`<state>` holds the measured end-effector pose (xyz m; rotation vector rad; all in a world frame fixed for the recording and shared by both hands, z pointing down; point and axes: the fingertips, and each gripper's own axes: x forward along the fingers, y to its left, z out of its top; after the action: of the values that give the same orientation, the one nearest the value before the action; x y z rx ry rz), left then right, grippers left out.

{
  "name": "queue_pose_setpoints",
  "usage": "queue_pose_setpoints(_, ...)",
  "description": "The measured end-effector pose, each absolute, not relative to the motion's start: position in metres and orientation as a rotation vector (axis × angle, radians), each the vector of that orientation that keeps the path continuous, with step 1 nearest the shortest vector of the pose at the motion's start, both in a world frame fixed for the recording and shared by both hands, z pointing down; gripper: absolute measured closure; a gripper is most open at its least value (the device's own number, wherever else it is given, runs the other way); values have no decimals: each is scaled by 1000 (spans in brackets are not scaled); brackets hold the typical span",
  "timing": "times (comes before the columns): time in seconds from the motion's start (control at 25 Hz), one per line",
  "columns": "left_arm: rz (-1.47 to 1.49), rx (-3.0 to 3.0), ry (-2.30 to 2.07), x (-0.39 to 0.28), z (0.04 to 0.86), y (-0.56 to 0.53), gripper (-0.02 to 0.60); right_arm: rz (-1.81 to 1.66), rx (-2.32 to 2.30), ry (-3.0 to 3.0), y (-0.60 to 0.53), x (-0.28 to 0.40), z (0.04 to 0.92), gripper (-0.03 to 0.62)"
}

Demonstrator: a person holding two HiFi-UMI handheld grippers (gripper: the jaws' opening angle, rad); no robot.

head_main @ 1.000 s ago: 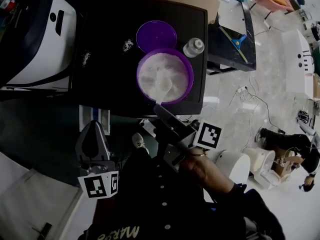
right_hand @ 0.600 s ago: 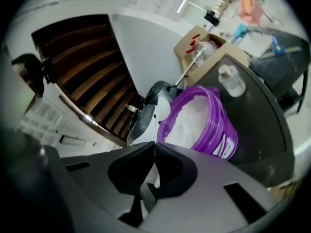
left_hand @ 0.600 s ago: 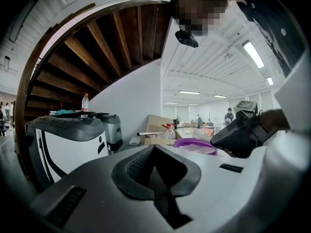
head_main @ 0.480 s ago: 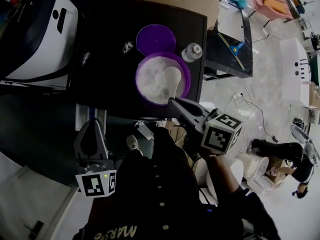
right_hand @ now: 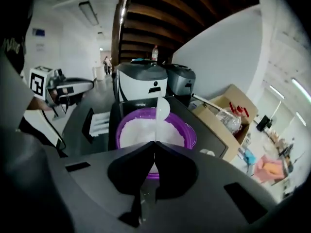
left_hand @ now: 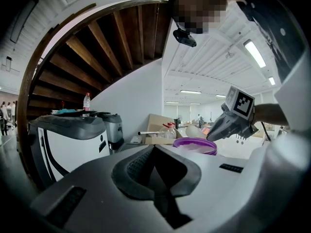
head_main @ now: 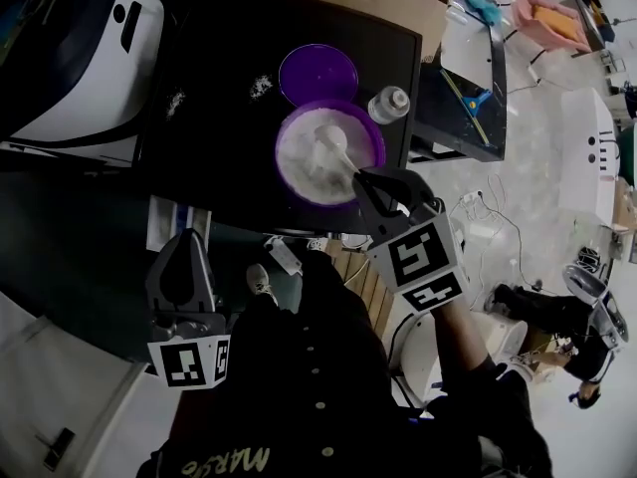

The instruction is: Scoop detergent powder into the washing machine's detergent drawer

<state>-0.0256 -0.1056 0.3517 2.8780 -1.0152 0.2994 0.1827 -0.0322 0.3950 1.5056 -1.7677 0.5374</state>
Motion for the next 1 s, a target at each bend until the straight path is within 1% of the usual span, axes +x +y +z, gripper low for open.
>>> queue_pose_setpoints(0.44,299,2858,-1040,-32,350,-104,569,304,1052,-1520,-39,189,416,563)
queue_pose_setpoints(0.68,297,2847,-1053,-36,351,-102,569,305,794,-1448,-33,181,429,563)
queue_pose_setpoints(1.0,295,2827,-1079,-41,351,-102,569,372,624,-1470,-30,166,434,563)
